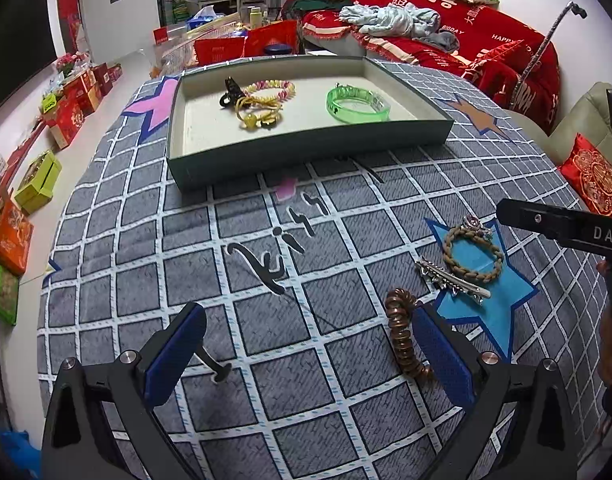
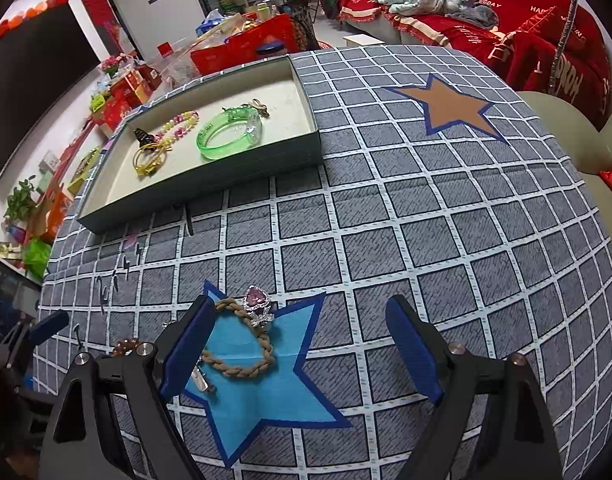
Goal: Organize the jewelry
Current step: 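Grasp the brown coil hair tie with the left tool while the right tool grasps the pink gem ring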
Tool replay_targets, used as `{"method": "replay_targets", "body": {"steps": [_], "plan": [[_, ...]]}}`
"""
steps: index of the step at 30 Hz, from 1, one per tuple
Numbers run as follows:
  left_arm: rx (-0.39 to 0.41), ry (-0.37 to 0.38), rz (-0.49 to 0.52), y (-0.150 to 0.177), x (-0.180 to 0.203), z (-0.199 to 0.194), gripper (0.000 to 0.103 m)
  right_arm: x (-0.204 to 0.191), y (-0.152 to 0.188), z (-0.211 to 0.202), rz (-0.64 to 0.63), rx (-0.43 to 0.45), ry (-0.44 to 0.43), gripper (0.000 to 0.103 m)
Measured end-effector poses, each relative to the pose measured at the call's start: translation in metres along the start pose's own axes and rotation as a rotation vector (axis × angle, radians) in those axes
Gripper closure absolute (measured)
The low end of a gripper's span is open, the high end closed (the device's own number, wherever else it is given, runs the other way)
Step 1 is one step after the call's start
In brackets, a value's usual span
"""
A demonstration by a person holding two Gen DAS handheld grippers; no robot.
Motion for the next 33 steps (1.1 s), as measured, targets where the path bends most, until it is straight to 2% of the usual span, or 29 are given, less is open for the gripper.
{"method": "replay_targets", "body": {"steps": [7, 18, 26, 33], "plan": [[-0.021, -0.027, -0.007, 0.003, 0.003, 0.008, 0.0, -0.002, -0.002, 0.011, 0.003, 0.015, 0.043, 0.015], [-0.049, -0.055, -0.009, 0.008, 0.004, 0.02, 0.0, -0.015, 0.007, 0.024, -0.067, 0.015, 0.094, 0.032], [-0.041, -0.073, 0.028, 0.008, 0.012, 0.02, 0.0, -0.027, 0.01, 0.022, -0.097, 0.013, 0.058, 0.062], [-0.03, -0.046, 0.073, 0.009, 0.027, 0.015, 0.001, -0.031, 0.011, 0.022, -0.099, -0.004, 0.023, 0.076]]}}
Point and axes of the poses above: each gripper's, at about its wrist camera, not at the fingertips, and z roughly the way its jaws point, x to its right, y to its underside, the point moved 4 cm from there along z, roughly the way its jaws point, and after that the axes turned 3 degrees about -y, right-handed, at the moved point
